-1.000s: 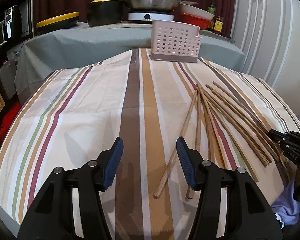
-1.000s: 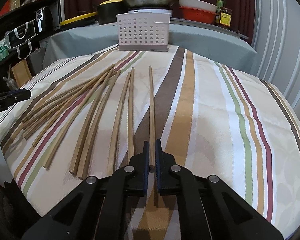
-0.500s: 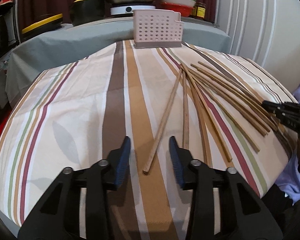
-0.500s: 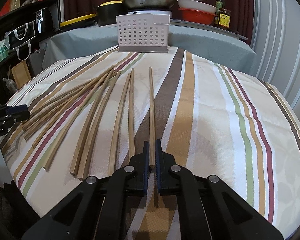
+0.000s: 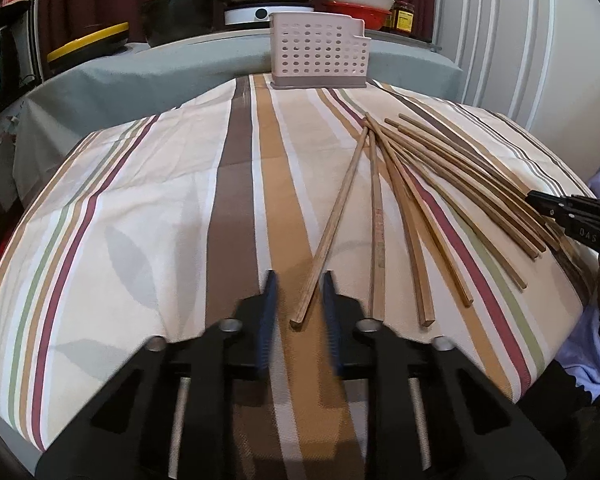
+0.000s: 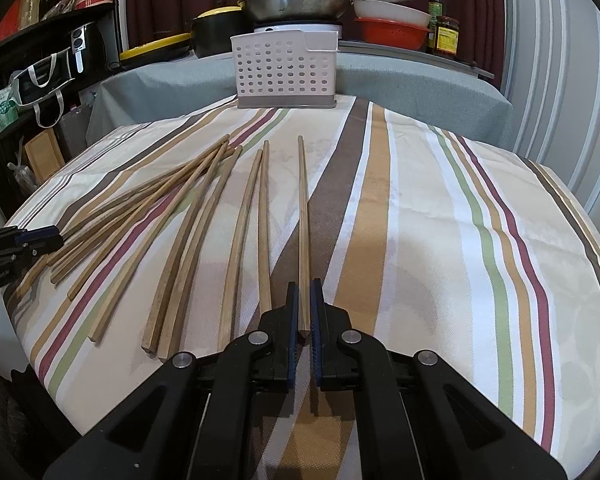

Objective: Organize utensils
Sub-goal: 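Close the right gripper on one wooden chopstick while the left gripper grasps another chopstick, then lift both held chopsticks and carry them toward the white utensil holder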

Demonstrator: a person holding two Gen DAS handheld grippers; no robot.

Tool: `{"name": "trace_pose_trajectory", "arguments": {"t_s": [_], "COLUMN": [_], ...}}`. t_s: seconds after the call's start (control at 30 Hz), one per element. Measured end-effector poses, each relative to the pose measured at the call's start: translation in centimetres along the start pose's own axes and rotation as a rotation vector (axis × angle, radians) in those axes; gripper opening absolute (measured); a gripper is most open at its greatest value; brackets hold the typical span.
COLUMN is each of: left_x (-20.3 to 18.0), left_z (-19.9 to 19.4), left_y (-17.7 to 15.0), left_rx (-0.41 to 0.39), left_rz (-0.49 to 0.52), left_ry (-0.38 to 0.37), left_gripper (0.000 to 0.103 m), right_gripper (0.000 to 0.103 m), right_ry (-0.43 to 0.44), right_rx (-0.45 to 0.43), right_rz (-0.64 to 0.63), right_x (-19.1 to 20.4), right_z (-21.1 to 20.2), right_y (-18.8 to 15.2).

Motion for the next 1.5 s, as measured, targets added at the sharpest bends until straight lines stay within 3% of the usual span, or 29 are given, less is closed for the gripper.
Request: {"name": "trace_pose_trajectory", "arguments": {"t_s": [0.2,0.57,1.5], "left_x": [-0.1,0.0,2.2], "left_z": [-0.1,-1.0,-11.4], "left_y": [0.0,1.0,10.7], "left_rx": [-0.004,-0.038,-0.331], "left_rz": [0.026,0.042,-0.042], "left_ry": [0.011,0.045,0.091], "left_gripper": [0.007,0.006,0.006], "right_gripper": [0.007,0.007,0.006], "right_ry": [0.005,0.005,-0.021], "right_rx": [-0.011,-0.049,-0.347], "right_rz": [0.005,0.004,-0.002], "right_x": [0.0,0.4,1.2], "right_z": [-0.1,-0.9,-10.2], "right_y": [-0.1,0.5,10.0]}}
Point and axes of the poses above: each gripper's, at about its wrist camera, not at the fingertips, and z roughly the way its jaws point, x to its left, y to its top, the point moved 9 cm from there along z, roughly the way its jaws point, and after that the axes turned 6 degrees about z, right-handed, at the moved point
